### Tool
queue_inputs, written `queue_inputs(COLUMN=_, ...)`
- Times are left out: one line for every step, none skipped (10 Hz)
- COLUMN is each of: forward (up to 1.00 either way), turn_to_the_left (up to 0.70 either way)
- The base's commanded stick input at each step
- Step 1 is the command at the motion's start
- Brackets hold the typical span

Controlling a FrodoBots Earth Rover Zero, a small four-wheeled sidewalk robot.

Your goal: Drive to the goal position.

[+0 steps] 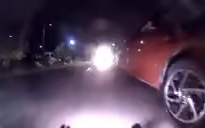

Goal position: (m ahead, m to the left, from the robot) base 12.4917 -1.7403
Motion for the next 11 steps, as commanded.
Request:
queue_inputs(forward=1.0, turn_to_the_left=0.0)
queue_inputs(forward=1.0, turn_to_the_left=0.0)
queue_inputs(forward=1.0, turn_to_the_left=0.0)
queue_inputs(forward=1.0, turn_to_the_left=0.0)
queue_inputs(forward=1.0, turn_to_the_left=0.0)
queue_inputs(forward=1.0, turn_to_the_left=0.0)
queue_inputs(forward=1.0, turn_to_the_left=0.0)
queue_inputs(forward=1.0, turn_to_the_left=0.0)
queue_inputs(forward=1.0, turn_to_the_left=0.0)
queue_inputs(forward=1.0, turn_to_the_left=-0.09)
queue_inputs(forward=1.0, turn_to_the_left=-0.2)
